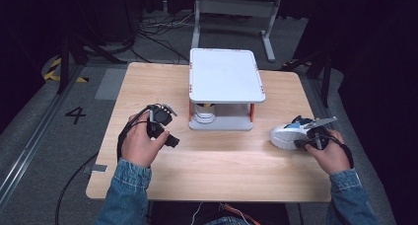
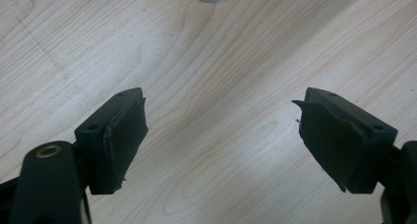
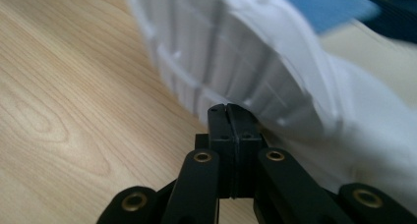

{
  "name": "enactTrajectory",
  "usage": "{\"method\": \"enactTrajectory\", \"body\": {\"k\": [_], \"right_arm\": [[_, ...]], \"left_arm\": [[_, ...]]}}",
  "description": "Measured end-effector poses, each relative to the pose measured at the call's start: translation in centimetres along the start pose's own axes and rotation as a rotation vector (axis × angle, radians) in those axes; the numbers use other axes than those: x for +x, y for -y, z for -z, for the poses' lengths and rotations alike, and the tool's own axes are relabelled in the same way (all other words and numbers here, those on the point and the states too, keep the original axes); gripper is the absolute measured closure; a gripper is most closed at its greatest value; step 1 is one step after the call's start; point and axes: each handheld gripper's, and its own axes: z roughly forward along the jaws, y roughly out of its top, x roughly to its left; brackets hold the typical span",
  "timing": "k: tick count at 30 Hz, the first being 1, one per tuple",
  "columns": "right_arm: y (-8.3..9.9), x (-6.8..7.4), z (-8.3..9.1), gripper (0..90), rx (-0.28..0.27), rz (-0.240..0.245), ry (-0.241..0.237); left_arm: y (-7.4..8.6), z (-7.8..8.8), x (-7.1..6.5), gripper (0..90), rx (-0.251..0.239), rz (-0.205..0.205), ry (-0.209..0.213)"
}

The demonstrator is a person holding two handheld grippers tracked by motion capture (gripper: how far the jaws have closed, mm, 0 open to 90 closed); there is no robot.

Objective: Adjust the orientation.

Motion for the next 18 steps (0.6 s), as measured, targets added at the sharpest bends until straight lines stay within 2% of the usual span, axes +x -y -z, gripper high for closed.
{"method": "enactTrajectory", "body": {"k": [4,7,9,11,13,18], "right_arm": [[-0.6,1.1,-1.0,87.3,-0.014,0.051,0.006],[-1.0,1.5,-1.1,86.3,-0.012,0.063,0.009],[-1.0,1.7,-0.8,86.8,-0.008,0.061,-0.013],[-1.2,1.8,0.3,88.1,-0.027,0.049,-0.028],[-1.6,1.7,1.9,89.2,-0.077,0.038,-0.026],[-2.3,0.9,4.5,90.0,-0.185,0.025,0.02]], "left_arm": [[0.2,0.2,0.1,18.7,-0.003,0.001,-0.004],[0.3,0.2,0.2,18.6,-0.001,0.007,-0.003],[0.4,0.2,0.2,18.7,-0.002,0.008,-0.004],[0.4,0.3,0.2,18.7,-0.003,0.014,-0.002],[0.6,0.3,0.3,18.7,-0.004,0.016,-0.002],[1.6,0.6,0.6,17.5,-0.006,0.033,-0.006]]}}
